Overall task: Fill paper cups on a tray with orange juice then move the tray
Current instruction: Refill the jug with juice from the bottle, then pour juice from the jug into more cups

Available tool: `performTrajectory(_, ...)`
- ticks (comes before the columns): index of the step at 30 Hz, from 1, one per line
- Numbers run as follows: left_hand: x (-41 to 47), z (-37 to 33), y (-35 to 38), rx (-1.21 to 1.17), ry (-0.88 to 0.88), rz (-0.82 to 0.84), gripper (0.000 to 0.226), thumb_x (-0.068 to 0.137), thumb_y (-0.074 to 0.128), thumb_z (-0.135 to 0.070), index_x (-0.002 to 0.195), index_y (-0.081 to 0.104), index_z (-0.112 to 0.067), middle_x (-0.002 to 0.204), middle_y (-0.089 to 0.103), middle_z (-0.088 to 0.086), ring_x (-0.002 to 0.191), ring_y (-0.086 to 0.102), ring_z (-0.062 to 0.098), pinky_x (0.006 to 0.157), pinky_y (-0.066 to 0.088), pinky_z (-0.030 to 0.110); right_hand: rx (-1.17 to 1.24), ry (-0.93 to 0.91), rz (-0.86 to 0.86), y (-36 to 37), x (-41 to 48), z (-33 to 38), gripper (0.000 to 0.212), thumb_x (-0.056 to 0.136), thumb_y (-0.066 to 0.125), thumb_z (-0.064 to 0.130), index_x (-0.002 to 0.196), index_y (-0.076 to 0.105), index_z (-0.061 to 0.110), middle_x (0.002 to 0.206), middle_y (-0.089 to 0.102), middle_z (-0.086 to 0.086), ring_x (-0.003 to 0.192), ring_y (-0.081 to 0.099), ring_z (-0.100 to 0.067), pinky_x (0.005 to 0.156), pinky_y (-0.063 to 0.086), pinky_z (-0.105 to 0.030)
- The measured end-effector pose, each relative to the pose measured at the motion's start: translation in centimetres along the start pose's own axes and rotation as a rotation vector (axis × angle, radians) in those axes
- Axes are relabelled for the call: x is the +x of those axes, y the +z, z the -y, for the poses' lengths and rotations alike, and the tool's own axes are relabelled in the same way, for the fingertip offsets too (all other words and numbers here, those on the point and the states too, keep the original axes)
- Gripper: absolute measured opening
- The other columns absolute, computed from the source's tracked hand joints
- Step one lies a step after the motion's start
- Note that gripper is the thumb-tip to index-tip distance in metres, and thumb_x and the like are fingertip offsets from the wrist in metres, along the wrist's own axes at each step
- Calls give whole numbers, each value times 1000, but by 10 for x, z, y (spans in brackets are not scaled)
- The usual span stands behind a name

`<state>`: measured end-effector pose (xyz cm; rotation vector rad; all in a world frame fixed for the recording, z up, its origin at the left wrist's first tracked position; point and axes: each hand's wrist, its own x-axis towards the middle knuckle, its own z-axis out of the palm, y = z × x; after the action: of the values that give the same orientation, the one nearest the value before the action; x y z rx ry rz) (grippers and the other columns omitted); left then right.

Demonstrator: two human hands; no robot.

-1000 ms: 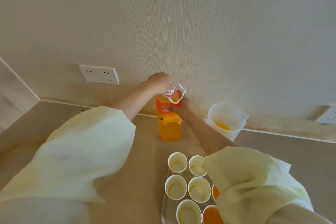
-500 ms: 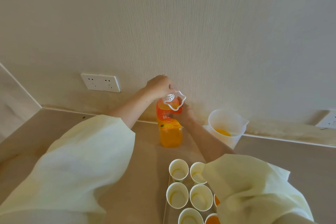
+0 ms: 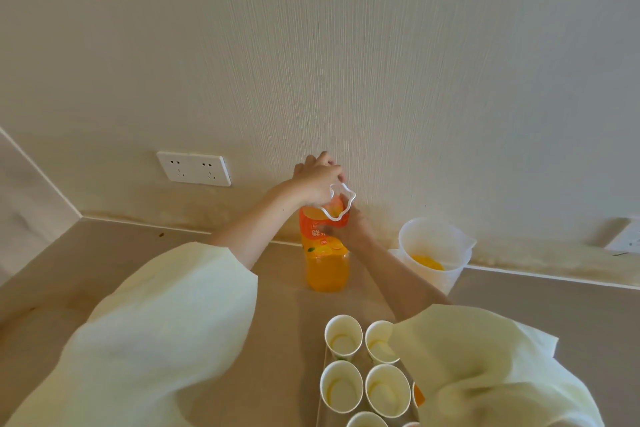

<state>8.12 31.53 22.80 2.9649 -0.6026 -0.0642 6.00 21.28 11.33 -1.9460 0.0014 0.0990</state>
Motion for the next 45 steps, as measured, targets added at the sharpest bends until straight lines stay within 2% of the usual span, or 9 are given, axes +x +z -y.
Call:
performTrajectory(6, -2, -20, 18, -341, 6, -163, 28, 91, 56, -16, 119, 57, -12, 120, 49, 8, 115, 48, 23, 91, 39, 27, -70, 119, 90, 3, 18, -39, 108, 43, 75, 76, 128, 50, 15, 120, 62, -4, 106, 61, -20, 90, 53, -37)
performTrajectory(11, -2, -66, 36, -440, 55, -368, 18, 95, 50, -11, 106, 63, -5, 111, 52, 9, 103, 52, 19, 86, 39, 23, -233, 126, -55, -58, -47, 32, 5, 90, 63, 9, 93, 63, 6, 88, 65, -11, 83, 61, -27, 91, 52, -43)
performTrajectory(13, 2, -83, 45, -544, 47, -344, 18, 95, 50, -11, 106, 63, -4, 112, 53, 11, 101, 55, 22, 87, 42, 27, -250, 79, -196, -84, -52, 28, 11, 94, 53, 6, 91, 63, 10, 80, 65, -8, 71, 59, -24, 83, 55, -43)
performTrajectory(21, 11, -100, 123, -644, -146, 140, 70, 93, 30, -64, 118, 54, -4, 115, 59, 15, 102, 59, 31, 85, 43, 34, -187, 222, -640, -157, -90, -40, 62, 86, 46, -5, 145, 32, 10, 137, 38, -14, 116, 49, -31, 92, 41, -36)
performTrajectory(23, 12, -94, 148, -641, -188, 218, 87, 86, 20, -77, 112, 61, -4, 108, 65, 17, 96, 61, 32, 88, 46, 38, -135, 302, -609, -162, -96, -62, 74, 84, 44, -8, 151, 18, 6, 144, 30, -17, 127, 41, -35, 103, 37, -40)
performTrajectory(29, 0, -100, 168, -907, -323, 324, 65, 94, 29, -62, 131, 51, -14, 125, 54, 2, 118, 49, 22, 94, 36, 32, 0, 525, -298, -155, -98, -113, 97, 78, 62, -8, 154, 3, 7, 155, 20, -17, 143, 24, -33, 113, 31, -41)
performTrajectory(32, 2, -98, 174, -906, -294, 288, 54, 96, 29, -57, 106, 59, -13, 101, 57, 5, 99, 53, 21, 78, 38, 28, 66, 420, -222, -148, -97, -129, 105, 53, 81, -8, 143, 29, 9, 129, 49, -12, 122, 50, -29, 95, 48, -31)
performTrajectory(35, 3, -98, 176, -919, -267, 274, 51, 97, 31, -55, 74, 54, -15, 77, 54, 1, 77, 51, 17, 67, 34, 20, 90, 322, -220, -142, -96, -139, 91, 59, 82, -16, 130, 33, 13, 110, 45, 4, 101, 51, -8, 81, 44, -10)
performTrajectory(45, 9, -122, 197, -1295, -477, 67, 48, 83, 57, -41, 41, 43, -21, 46, 44, -4, 56, 43, 17, 70, 34, 34, 98, 230, -205, -147, -92, -152, 122, 56, 91, -1, 148, 13, 14, 136, 35, -3, 124, 36, -14, 102, 39, -29)
